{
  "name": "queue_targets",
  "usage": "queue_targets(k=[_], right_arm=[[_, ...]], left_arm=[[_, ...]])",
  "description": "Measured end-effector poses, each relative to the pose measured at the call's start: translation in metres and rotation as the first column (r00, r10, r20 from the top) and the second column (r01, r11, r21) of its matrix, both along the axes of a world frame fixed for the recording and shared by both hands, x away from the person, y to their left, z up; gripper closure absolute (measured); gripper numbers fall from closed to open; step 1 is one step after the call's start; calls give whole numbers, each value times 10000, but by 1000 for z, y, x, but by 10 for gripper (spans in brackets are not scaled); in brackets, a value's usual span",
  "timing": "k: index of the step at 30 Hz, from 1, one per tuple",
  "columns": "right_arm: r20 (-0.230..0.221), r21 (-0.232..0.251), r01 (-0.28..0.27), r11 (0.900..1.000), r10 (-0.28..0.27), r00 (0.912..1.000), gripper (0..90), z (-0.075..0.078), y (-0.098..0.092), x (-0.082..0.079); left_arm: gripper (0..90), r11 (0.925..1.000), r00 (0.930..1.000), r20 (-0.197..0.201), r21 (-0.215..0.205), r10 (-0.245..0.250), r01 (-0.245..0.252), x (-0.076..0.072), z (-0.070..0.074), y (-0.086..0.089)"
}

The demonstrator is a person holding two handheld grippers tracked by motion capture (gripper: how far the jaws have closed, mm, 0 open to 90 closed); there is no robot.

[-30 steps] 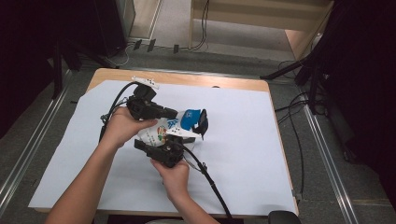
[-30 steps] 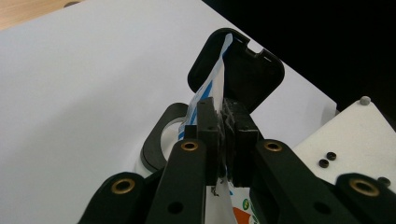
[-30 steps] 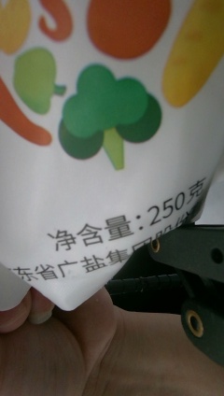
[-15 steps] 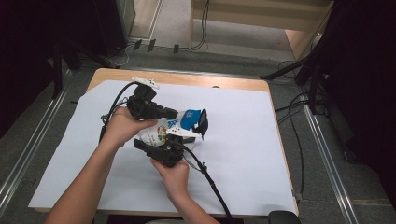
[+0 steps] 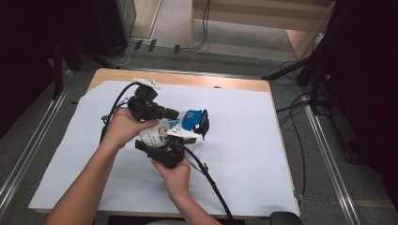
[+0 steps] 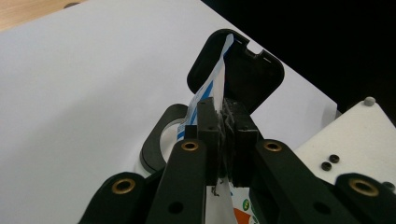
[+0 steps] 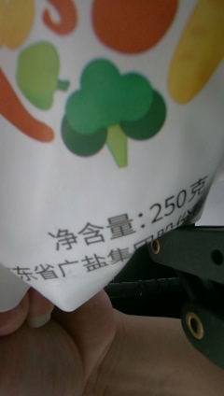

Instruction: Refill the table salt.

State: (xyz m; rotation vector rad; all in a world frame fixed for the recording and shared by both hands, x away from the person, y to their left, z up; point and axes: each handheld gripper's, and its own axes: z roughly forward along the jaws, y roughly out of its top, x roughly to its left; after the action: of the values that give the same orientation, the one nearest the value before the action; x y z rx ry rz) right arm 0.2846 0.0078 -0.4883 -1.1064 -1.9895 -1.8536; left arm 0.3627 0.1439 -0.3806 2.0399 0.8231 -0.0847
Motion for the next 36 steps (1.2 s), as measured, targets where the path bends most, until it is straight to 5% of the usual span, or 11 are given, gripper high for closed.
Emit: queue_targets(k=[18,36], right_arm=[[477,-678,-251,9974,284,9985,634,1,3,-1],[-270,260,-31,9997,38,9996,690,0,-1,0]], left_arm=[[875,10000,9999,-99,-2,38,-38,1,-1,-1],[874,9999,10000,57,-149,60,-59,0,2,1]])
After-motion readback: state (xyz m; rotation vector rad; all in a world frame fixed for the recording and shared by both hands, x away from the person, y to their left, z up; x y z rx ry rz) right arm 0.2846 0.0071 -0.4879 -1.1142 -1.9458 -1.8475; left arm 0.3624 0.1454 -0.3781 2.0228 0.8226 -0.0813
